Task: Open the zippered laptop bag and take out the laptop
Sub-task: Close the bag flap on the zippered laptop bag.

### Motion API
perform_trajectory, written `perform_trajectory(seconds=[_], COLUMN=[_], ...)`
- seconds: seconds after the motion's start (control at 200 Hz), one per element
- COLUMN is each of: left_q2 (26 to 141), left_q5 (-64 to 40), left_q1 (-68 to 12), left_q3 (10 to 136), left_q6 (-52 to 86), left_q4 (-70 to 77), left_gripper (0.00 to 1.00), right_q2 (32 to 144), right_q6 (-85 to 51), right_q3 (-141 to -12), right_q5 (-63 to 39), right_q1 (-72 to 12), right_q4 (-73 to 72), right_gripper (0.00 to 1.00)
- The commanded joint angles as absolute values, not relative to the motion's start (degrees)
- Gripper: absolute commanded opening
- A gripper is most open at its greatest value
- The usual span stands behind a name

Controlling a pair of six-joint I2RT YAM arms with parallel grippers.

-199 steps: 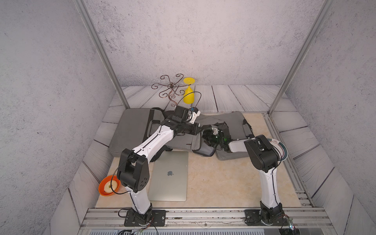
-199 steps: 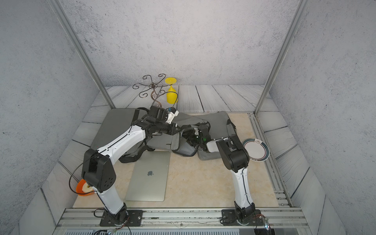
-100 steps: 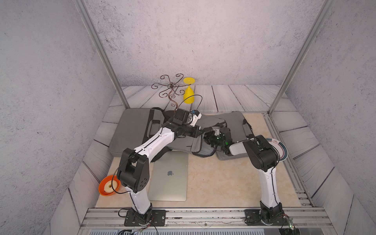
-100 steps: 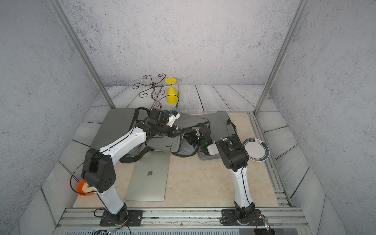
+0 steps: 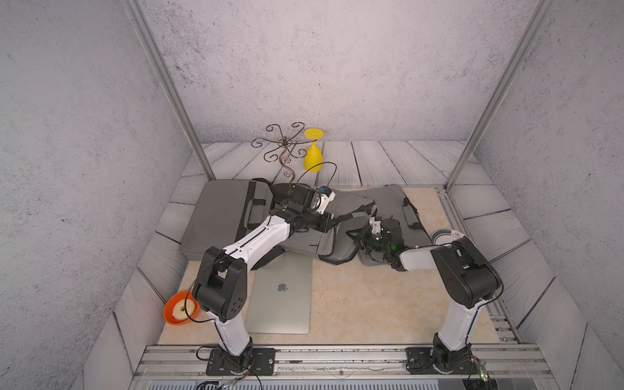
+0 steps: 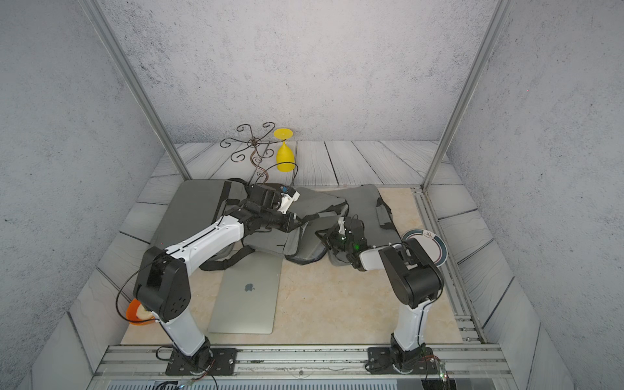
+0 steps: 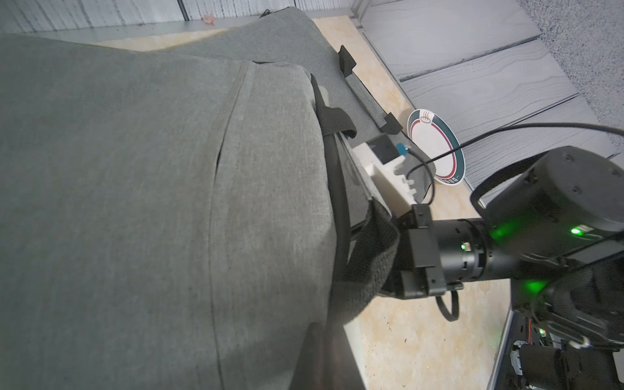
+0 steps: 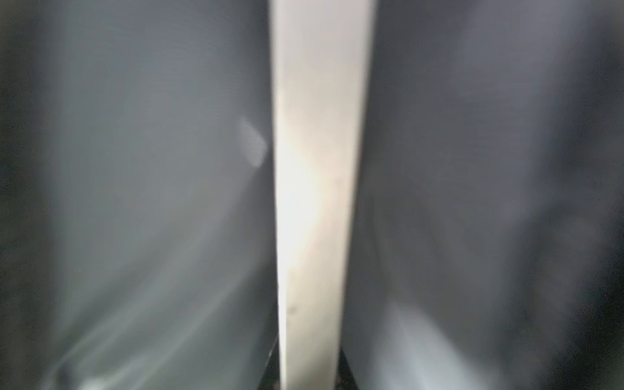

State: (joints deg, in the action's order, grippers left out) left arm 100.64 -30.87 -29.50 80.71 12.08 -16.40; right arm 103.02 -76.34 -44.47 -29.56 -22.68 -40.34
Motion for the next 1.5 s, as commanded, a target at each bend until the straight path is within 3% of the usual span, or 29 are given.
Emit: perform_trajectory(seconds=[0.0, 0.285, 0.746, 0.861, 1.221, 1.401, 1.496], left_q2=[100.47, 101.4, 105.05, 105.88, 103.17, 99.51, 96.01], left_q5=[-29.12, -29.3, -29.12, -29.47, -29.13, -24.44, -24.28], left_q1=[-29.29, -29.53, -31.37, -32.03, -32.44, -31.5, -30.94], left_q3=[80.24, 80.68, 81.38, 82.4, 84.54, 84.36, 78.75], left_q6=[11.87, 11.45, 10.33, 10.11, 11.26, 19.65, 28.25], left_q4=[-14.37, -14.11, -17.01, -19.0, -28.56, -38.91, -37.09], left_gripper=[0.0, 0.0, 0.0, 0.09, 0.56, 0.64, 0.66], right_q2=[93.51, 81.87, 63.35, 60.27, 56.08, 55.65, 54.62], right_q6=[-71.67, -65.6, -36.01, -35.94, -42.9, -45.26, -46.52], right_q3=[-42.59, -37.16, -50.58, -51.9, -49.61, -46.13, -43.41], right_q5=[-29.36, -36.4, -45.69, -44.64, -47.06, -51.52, -52.83], right_q1=[-20.9, -10.42, 8.36, 10.16, 10.9, 10.91, 10.93], right_q4=[-39.4, -28.98, 20.81, 23.1, 16.57, 13.52, 11.58], right_gripper=[0.0, 0.0, 0.0, 0.0, 0.0, 0.0, 0.0])
